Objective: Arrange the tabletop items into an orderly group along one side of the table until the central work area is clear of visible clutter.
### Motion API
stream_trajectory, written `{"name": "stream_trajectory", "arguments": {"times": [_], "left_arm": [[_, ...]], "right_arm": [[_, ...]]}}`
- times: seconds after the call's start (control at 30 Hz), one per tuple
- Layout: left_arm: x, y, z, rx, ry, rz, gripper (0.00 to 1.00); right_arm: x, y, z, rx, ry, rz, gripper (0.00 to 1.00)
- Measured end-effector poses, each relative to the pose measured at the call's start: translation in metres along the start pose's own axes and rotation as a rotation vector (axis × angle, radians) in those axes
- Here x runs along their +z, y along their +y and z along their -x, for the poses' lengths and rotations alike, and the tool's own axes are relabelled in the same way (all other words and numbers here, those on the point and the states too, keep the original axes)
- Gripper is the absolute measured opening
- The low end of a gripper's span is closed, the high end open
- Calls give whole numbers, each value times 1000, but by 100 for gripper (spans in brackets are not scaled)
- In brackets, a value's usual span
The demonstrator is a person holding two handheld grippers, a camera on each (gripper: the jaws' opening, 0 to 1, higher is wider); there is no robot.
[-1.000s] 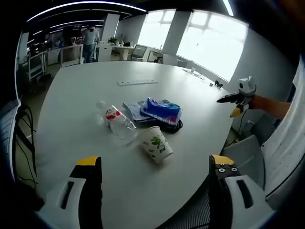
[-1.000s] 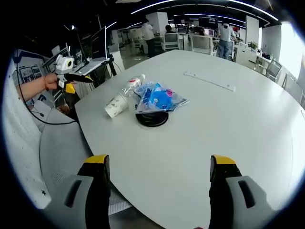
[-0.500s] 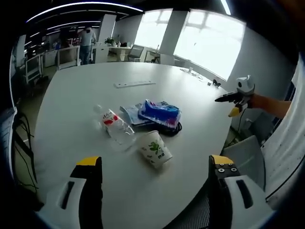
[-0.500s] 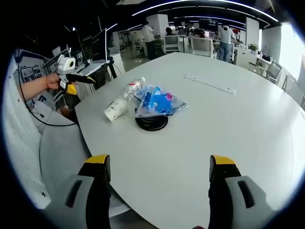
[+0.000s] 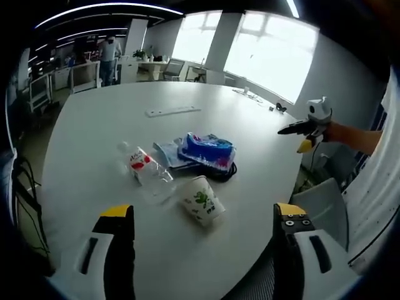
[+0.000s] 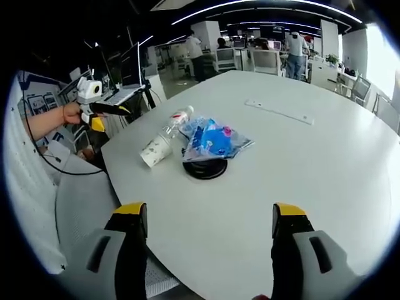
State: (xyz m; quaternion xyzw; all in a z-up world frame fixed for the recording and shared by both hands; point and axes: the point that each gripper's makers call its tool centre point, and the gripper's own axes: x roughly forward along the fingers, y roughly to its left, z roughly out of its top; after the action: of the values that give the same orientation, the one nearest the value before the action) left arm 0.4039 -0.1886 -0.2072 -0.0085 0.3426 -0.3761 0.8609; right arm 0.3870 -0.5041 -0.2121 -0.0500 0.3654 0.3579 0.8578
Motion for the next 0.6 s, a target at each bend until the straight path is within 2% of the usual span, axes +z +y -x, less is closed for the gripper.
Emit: {"name": "stream_trajectory", "arguments": {"times": [0.6], "left_arm": [[21, -5, -21, -43, -1, -37, 93]], "right_arm": [[9, -4, -11, -5, -11, -40, 75]]}}
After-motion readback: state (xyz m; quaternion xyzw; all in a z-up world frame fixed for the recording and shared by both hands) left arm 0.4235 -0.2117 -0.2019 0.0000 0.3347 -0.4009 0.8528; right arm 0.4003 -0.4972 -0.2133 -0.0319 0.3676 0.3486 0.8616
